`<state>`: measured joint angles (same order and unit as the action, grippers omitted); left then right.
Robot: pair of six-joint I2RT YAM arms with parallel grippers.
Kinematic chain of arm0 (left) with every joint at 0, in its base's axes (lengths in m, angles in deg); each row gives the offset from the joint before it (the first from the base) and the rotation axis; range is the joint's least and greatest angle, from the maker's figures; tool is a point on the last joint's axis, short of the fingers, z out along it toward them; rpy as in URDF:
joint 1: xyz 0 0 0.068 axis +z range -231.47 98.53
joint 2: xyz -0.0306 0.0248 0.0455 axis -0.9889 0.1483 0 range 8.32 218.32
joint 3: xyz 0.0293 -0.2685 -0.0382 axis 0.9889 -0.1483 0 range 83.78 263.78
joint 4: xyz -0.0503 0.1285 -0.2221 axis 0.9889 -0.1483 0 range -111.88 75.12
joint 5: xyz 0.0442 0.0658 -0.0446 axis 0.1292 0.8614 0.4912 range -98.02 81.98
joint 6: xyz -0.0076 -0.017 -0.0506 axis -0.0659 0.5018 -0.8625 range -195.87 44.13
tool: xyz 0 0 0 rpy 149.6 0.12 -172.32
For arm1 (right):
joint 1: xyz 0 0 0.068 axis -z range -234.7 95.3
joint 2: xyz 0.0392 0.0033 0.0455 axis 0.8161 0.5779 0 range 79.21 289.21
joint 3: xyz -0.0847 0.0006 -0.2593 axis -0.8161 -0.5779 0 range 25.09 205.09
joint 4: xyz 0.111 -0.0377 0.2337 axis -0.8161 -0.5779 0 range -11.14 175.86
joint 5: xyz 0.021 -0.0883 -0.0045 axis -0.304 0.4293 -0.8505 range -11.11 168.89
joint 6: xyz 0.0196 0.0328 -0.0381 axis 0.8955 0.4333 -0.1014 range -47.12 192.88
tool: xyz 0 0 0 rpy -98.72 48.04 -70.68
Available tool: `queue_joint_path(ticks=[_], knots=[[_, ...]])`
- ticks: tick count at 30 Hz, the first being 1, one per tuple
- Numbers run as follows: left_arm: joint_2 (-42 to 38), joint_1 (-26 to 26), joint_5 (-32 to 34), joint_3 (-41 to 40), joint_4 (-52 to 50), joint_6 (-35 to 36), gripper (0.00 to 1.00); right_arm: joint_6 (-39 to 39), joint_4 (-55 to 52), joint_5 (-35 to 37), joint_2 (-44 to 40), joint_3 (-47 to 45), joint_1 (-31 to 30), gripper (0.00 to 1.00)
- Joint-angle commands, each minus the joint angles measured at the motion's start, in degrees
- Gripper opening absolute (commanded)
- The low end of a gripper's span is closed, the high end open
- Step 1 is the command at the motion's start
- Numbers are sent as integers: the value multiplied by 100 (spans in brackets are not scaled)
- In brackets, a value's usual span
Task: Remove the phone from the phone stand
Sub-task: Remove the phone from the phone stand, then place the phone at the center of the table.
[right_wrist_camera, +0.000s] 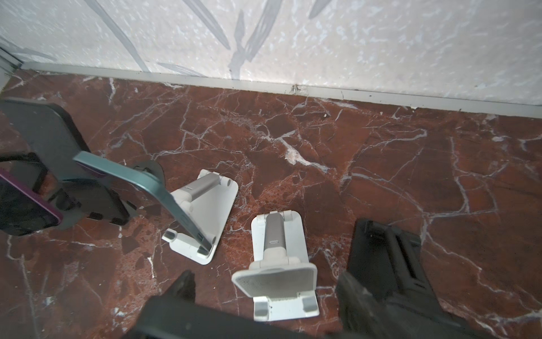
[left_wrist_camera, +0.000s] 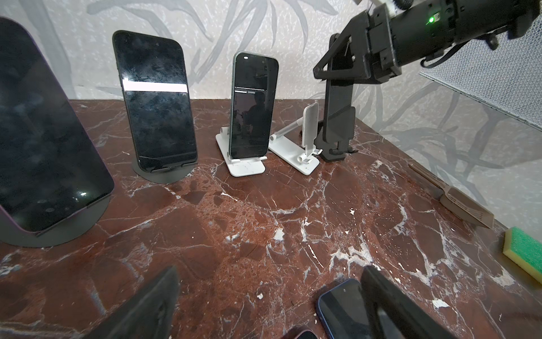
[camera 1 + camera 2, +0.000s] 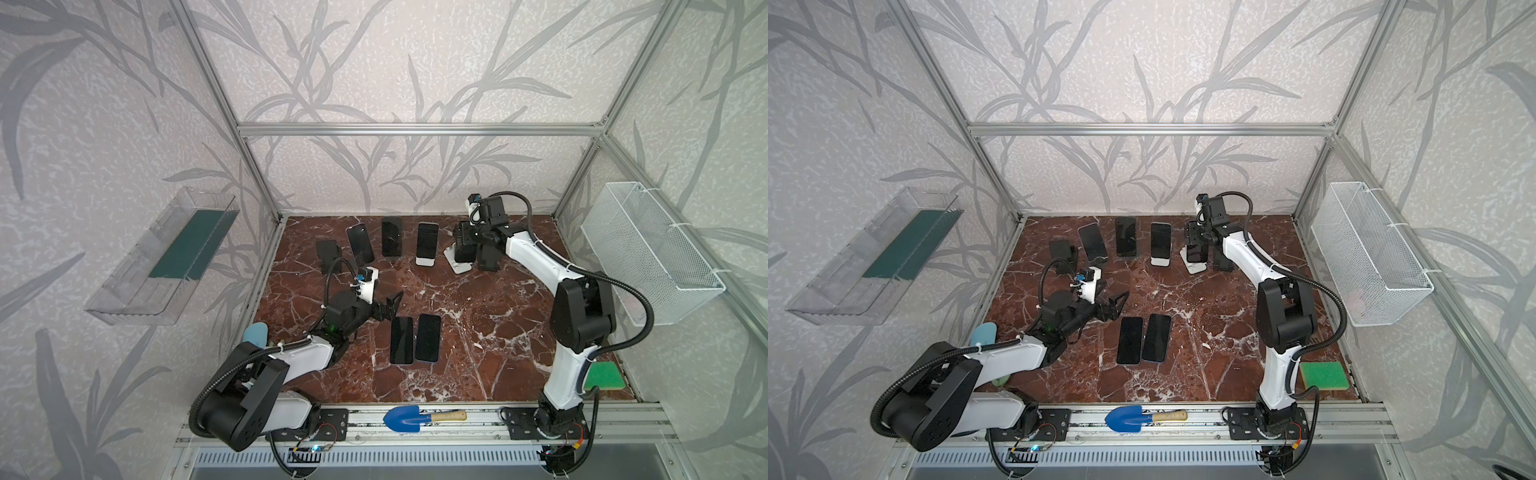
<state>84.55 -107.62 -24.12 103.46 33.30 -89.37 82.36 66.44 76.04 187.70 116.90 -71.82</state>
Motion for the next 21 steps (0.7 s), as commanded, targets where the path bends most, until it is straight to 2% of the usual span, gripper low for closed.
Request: queue_joint_path(ticks=[1,5,12,21], knots=[[-94,-12,28,107,45,44,97,184,-245,170,-576,-23,-121,58],[-126,-8,56,47,145,48,97,245,-372,477,-1215,-688,-452,58],[-91,-13,45,45,201,-7,97,947,46,897,-2435,-2816,-1362,58],[-219,-8,96,2,139,22,97,2560,335,1153,-2971,-4517,-2510,57]])
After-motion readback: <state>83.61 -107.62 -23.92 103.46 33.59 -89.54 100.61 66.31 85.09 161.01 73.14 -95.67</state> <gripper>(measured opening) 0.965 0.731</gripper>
